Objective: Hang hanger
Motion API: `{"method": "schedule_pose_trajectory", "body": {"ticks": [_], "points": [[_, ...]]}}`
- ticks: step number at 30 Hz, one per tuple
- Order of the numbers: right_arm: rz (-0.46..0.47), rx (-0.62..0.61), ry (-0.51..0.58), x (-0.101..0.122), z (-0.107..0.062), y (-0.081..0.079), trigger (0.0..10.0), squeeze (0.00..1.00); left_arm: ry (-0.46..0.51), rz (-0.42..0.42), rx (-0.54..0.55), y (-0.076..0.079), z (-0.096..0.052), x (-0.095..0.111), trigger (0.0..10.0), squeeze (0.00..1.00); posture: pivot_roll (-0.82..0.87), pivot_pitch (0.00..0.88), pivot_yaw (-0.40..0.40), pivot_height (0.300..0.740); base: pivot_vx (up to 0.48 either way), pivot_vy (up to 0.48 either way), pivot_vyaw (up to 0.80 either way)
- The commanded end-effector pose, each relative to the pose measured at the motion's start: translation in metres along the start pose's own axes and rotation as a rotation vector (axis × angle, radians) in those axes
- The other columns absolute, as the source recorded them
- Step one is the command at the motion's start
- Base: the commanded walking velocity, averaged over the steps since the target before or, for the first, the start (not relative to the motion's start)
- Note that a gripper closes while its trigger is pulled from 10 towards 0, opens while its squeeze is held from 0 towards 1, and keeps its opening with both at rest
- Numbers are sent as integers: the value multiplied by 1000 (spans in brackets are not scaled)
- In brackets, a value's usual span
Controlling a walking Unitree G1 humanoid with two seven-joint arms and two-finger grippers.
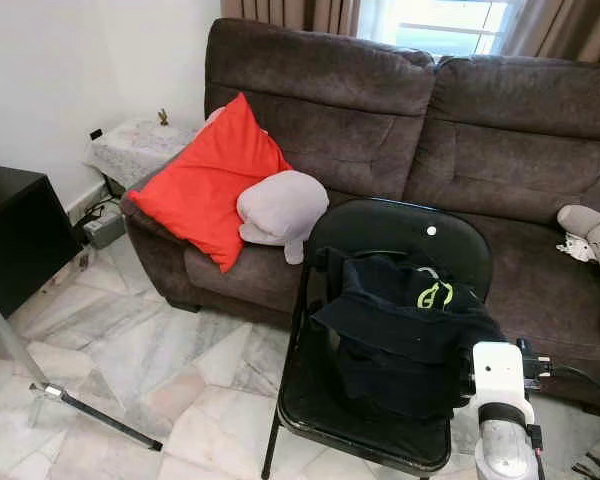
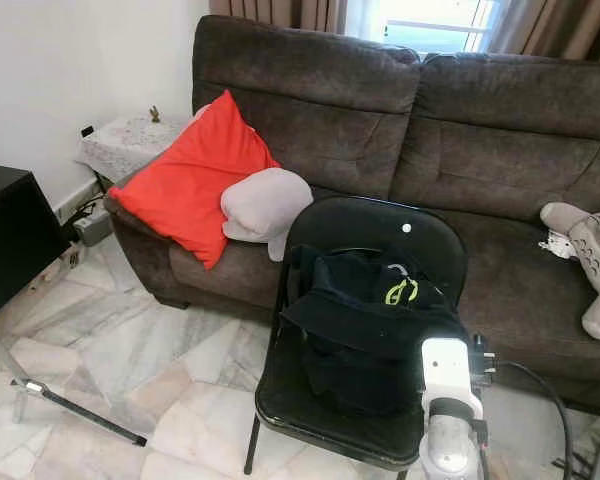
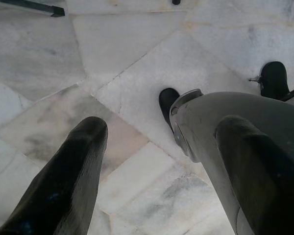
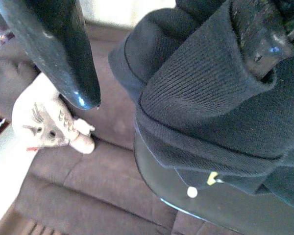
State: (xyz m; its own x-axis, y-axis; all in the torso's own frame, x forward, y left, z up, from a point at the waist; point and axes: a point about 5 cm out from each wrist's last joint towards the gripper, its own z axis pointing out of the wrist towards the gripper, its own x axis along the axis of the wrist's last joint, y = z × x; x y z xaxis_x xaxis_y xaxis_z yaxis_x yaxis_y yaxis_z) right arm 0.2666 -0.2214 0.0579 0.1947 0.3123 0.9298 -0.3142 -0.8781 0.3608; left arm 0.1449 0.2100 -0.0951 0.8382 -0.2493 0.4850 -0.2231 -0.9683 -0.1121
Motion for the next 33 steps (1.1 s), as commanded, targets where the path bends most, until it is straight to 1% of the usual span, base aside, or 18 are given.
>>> {"method": "schedule_pose_trajectory", "body": {"ticks": [1, 3, 4, 6, 11, 12, 13, 14, 16, 19, 20, 21, 22, 26, 27, 28, 29, 33], "points": [[114, -11, -85, -7, 0, -2, 10000, 0, -33, 2, -10, 2, -1, -8, 10000, 0, 33, 0, -12, 740, 0, 0, 0], [234, -40, -166, -14, 0, -3, 10000, 0, -33, 3, -11, 2, -1, -8, 10000, 0, 33, 0, -12, 740, 0, 0, 0], [263, -47, -182, -15, 0, -4, 10000, 0, -33, 3, -11, 2, -1, -7, 10000, 0, 33, 0, -12, 740, 0, 0, 0], [284, -41, -196, -16, 0, -5, 10000, 0, -33, 3, -11, 2, -1, -7, 10000, 0, 33, 0, -12, 740, 0, 0, 0], [416, -18, -219, -13, 5, -9, 10000, 0, -33, 3, -10, 2, -1, -7, 10000, 0, 35, 2, -12, 740, 0, 0, 0], [416, -18, -219, -13, 5, -9, 10000, 0, -33, 3, -10, 2, -1, -7, 10000, 0, 35, 2, -12, 740, 0, 0, 0], [458, -20, -220, -10, 6, -9, 10000, 0, -34, 4, -9, 1, -1, -7, 10000, 0, 35, 2, -12, 740, 0, 0, 0], [466, -22, -219, -10, 7, -9, 10000, 0, -34, 4, -9, 1, -1, -7, 10000, 0, 35, 2, -12, 740, 0, 0, 0], [447, -25, -201, -7, 8, -8, 10000, 0, -34, 4, -9, 1, -1, -7, 10000, 0, 36, 4, -11, 740, 0, 0, 0], [261, -17, -95, 5, 12, -5, 10000, 0, -34, 5, -8, 1, -1, -7, 10000, 0, 36, 4, -11, 740, 0, 0, 0], [127, 13, -29, 12, 13, -6, 10000, 0, -34, 6, -8, 1, -1, -7, 10000, 0, 36, 4, -11, 740, 0, 0, 0], [55, 35, 14, 17, 13, -8, 10000, 0, -34, 7, -9, 1, -1, -7, 10000, 0, 36, 4, -11, 740, 0, 0, 0], [14, 50, 44, 20, 12, -9, 10000, 0, -34, 8, -9, 1, -1, -7, 10000, 0, 36, 4, -11, 740, 0, 0, 0], [-58, 38, 67, 22, 11, -9, 10000, 0, -34, 13, -10, 1, -1, -7, 10000, 0, 35, 7, -10, 740, 0, 0, 0], [-104, 40, 68, 21, 11, -10, 10000, 0, -33, 14, -10, 2, -1, -7, 10000, 0, 33, 7, -7, 740, 0, 0, 0], [-104, 40, 68, 21, 11, -10, 10000, 0, -33, 14, -10, 2, -1, -7, 10000, 0, 33, 7, -7, 740, 0, 0, 0], [-175, 54, 61, 17, 10, -13, 10000, 0, -34, 15, -12, 2, -1, -7, 10000, 0, 33, 6, -5, 740, 0, 0, 0], [-153, 42, 8, 11, 10, -16, 10000, 0, -35, 17, -13, 2, -1, -7, 10000, 0, 36, 6, -4, 740, 0, 0, 0]]}}
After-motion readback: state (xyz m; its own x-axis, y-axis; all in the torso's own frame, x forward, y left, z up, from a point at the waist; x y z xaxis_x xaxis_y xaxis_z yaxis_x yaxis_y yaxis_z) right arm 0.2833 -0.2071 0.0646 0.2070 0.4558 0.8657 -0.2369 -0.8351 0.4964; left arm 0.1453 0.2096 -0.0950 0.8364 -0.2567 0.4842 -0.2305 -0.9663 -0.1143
